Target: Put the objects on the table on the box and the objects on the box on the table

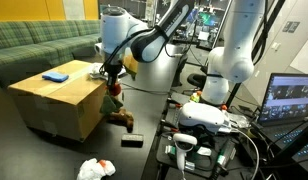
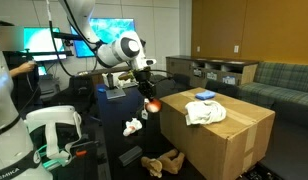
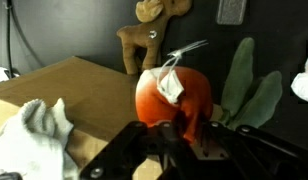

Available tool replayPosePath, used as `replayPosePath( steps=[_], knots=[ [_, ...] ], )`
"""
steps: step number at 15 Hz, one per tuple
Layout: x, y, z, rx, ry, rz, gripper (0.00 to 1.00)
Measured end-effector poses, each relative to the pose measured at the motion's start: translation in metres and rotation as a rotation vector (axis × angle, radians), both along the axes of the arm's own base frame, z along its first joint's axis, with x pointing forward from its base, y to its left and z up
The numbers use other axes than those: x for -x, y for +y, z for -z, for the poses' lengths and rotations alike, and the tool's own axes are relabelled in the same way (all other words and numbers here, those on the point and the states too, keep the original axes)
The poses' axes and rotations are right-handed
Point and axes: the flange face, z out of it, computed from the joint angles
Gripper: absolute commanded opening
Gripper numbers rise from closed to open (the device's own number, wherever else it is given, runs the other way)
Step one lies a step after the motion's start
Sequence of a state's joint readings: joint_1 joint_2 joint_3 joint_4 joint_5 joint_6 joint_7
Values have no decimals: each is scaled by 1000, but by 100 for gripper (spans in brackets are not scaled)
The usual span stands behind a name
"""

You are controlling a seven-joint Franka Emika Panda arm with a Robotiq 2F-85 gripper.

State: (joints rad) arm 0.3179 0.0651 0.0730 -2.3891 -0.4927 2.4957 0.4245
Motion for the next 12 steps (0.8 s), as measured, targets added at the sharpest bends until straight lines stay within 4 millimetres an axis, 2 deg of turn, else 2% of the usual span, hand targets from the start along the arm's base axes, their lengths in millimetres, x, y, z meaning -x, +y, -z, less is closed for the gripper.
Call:
replayPosePath(
  steps=[5, 9, 12],
  knots=[
    [41, 34, 41, 18, 85, -38, 3],
    [63, 66, 86, 18, 134, -20, 3],
    [73, 91, 117, 10, 140, 2, 3]
  ],
)
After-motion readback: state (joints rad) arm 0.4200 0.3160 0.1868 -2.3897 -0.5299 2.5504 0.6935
